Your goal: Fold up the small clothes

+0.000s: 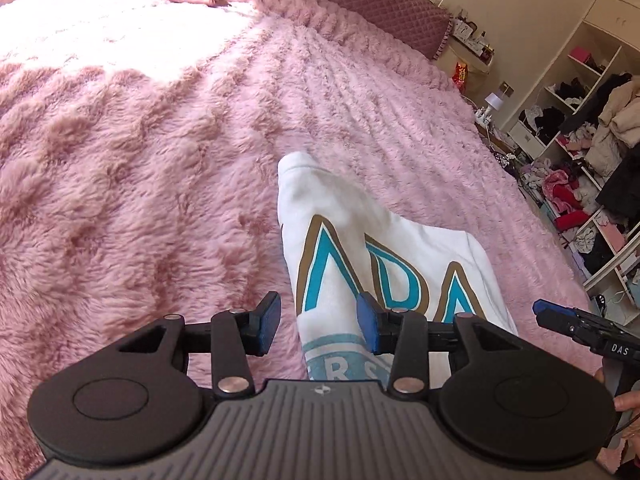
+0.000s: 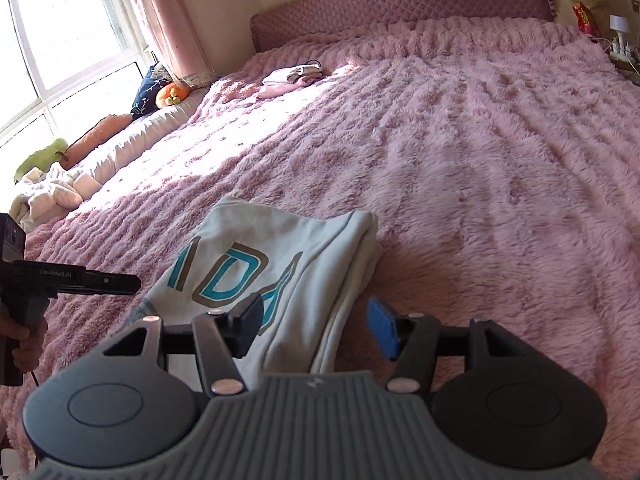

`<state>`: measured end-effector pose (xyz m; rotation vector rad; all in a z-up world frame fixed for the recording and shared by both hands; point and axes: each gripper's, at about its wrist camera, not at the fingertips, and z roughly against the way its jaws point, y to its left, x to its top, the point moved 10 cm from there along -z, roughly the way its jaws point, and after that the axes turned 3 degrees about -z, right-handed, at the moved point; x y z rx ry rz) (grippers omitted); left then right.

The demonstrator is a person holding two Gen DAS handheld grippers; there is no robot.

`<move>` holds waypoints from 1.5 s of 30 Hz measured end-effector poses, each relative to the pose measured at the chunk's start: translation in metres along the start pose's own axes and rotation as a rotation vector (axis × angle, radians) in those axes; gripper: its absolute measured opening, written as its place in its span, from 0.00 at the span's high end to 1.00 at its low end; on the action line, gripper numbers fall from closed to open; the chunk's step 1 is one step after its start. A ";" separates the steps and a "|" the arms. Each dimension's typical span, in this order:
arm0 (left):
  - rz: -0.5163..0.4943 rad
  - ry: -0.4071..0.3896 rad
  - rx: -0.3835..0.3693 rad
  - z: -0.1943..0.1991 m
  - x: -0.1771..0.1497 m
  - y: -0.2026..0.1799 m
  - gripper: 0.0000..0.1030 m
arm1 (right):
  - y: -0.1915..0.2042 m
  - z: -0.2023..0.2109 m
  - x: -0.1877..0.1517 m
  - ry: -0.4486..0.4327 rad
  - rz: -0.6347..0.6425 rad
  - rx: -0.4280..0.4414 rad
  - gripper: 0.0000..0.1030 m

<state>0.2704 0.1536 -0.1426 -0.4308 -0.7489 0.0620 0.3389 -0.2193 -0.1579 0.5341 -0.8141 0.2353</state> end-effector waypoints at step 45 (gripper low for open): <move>0.057 0.036 -0.158 0.029 -0.138 -0.050 0.64 | 0.019 0.028 -0.128 0.095 -0.017 0.081 0.46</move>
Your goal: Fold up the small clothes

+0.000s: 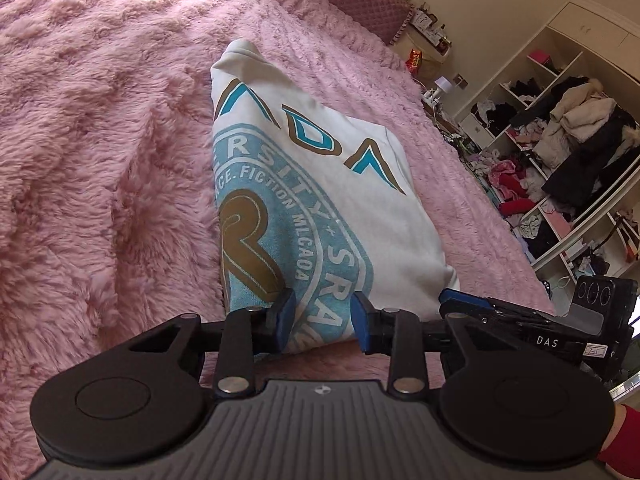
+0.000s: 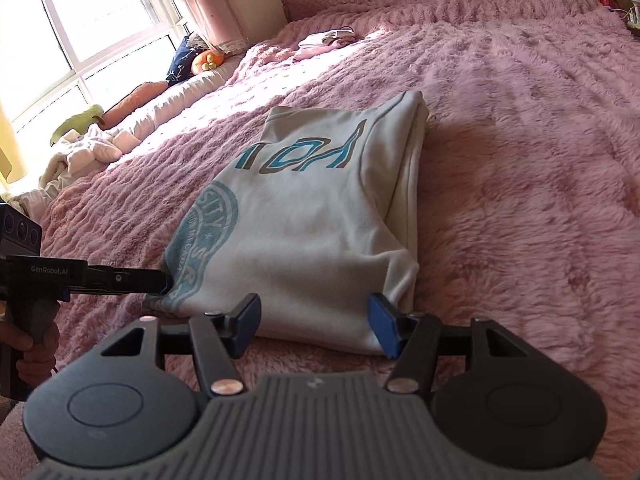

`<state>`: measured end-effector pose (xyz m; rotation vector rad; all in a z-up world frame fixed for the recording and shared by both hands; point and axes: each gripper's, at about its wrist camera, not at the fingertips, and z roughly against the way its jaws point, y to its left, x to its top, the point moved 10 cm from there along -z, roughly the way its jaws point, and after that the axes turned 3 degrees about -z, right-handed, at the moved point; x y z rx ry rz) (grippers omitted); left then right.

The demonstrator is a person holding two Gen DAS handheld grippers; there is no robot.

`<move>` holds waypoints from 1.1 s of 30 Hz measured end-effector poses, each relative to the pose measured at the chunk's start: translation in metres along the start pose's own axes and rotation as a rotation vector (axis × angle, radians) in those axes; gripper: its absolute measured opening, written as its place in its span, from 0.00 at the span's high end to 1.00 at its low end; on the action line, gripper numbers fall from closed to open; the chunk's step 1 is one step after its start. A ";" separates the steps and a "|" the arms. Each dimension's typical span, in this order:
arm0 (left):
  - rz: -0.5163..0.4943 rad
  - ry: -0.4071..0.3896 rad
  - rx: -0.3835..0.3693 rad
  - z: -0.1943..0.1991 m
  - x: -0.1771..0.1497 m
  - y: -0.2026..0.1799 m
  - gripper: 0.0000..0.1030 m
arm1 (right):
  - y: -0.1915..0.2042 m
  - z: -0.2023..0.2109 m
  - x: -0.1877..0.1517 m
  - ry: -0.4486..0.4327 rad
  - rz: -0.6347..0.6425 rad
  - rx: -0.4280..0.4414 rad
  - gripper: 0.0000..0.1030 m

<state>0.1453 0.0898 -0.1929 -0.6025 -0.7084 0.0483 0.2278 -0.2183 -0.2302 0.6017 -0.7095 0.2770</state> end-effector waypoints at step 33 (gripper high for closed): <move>-0.104 -0.075 0.574 0.120 0.004 -0.115 0.09 | 0.133 0.131 0.022 -0.117 0.056 -0.516 0.20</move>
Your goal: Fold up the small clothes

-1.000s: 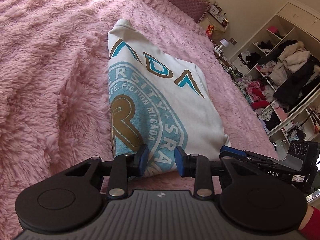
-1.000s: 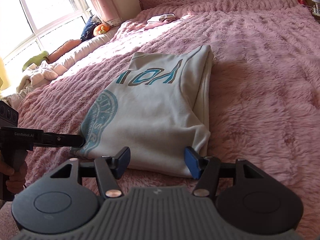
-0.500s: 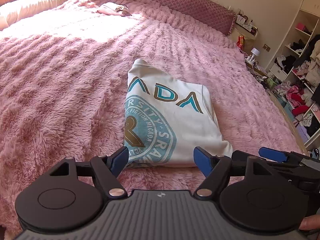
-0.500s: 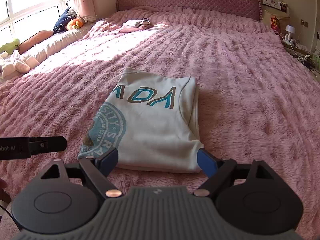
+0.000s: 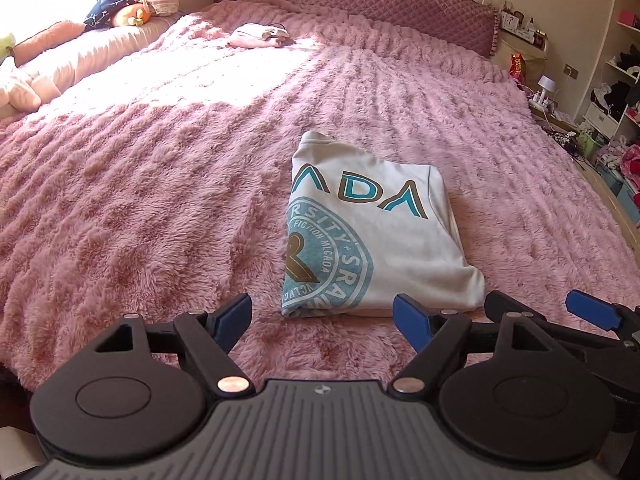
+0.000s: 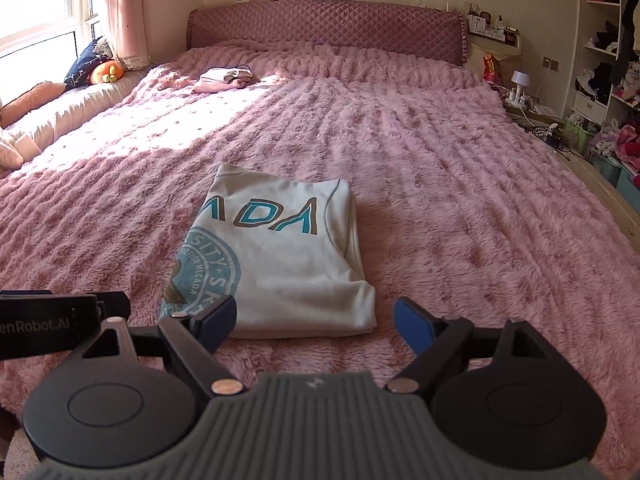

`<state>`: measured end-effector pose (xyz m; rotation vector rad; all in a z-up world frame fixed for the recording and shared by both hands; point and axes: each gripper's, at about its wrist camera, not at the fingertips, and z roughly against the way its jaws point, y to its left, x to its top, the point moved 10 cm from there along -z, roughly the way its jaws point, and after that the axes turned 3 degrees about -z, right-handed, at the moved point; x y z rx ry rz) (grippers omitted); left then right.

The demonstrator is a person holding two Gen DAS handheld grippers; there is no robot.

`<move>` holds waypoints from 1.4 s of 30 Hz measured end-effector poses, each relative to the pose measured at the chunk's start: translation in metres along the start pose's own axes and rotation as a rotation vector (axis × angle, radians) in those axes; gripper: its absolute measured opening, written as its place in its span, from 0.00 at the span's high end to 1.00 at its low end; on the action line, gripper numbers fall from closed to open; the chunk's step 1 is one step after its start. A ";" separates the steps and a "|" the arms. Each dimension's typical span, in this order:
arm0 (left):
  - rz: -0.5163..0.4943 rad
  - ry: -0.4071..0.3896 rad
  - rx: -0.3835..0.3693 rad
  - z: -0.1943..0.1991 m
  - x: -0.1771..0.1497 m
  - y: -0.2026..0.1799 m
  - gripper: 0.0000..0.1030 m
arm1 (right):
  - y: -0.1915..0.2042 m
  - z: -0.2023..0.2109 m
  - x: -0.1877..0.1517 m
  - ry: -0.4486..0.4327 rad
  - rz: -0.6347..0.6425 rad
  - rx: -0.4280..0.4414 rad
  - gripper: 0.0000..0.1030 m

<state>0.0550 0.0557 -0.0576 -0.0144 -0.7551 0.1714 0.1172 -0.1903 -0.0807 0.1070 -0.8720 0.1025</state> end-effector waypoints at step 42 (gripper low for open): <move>-0.012 0.080 0.038 -0.011 -0.017 -0.004 0.09 | -0.005 -0.008 -0.018 0.078 0.011 -0.041 0.21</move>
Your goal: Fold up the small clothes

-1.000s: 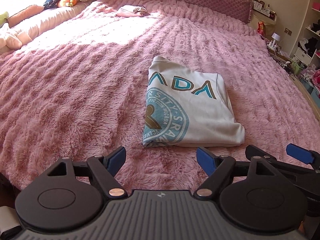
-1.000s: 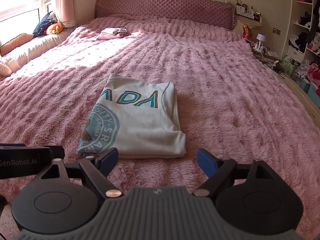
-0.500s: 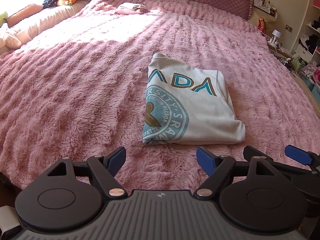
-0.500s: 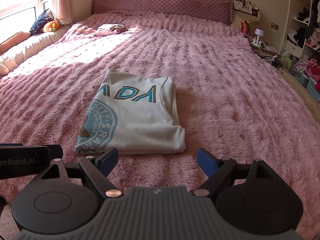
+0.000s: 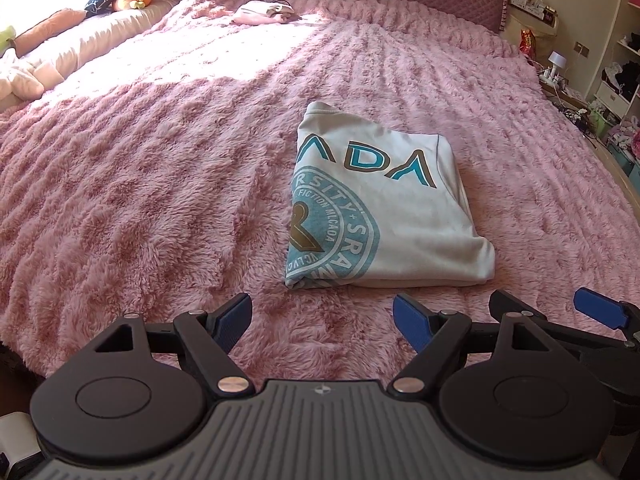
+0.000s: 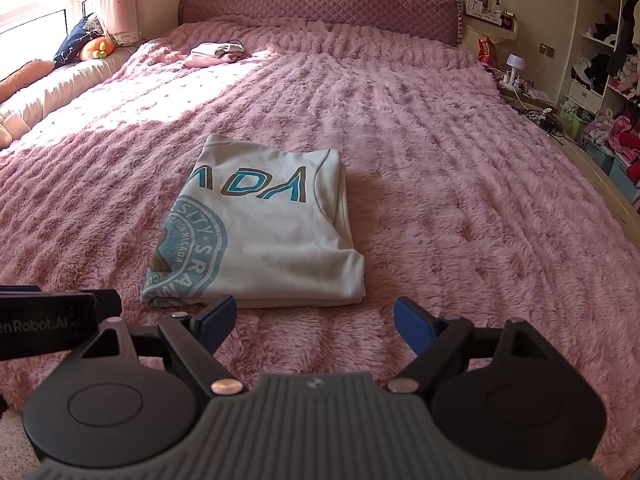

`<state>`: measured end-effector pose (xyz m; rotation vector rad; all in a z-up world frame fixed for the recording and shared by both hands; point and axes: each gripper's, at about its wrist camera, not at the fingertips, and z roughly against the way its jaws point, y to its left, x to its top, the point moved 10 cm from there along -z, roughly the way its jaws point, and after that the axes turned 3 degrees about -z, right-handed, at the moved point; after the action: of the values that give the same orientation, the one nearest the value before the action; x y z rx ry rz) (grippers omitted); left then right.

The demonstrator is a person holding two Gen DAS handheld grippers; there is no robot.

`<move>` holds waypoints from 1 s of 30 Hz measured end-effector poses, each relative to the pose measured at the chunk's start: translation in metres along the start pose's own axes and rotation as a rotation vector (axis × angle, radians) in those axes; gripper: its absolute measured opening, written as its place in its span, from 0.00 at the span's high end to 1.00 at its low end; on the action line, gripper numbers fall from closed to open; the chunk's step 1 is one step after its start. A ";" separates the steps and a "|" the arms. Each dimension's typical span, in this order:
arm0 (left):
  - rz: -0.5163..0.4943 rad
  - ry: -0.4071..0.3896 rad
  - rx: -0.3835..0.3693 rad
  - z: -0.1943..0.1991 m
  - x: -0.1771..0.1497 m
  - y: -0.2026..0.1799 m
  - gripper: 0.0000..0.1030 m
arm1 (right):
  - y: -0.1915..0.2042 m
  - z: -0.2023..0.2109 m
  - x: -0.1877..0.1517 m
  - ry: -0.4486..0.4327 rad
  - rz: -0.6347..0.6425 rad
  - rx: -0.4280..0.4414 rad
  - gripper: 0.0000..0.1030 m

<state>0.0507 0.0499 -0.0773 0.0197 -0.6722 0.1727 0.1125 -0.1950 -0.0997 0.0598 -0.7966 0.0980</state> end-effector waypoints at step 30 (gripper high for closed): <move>0.007 0.024 0.002 -0.007 0.000 0.001 0.09 | -0.001 -0.008 0.001 0.014 0.017 -0.014 0.21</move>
<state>0.0554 0.0518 -0.0828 0.0176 -0.6484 0.1797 0.1185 -0.1953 -0.1044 0.0392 -0.7835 0.1084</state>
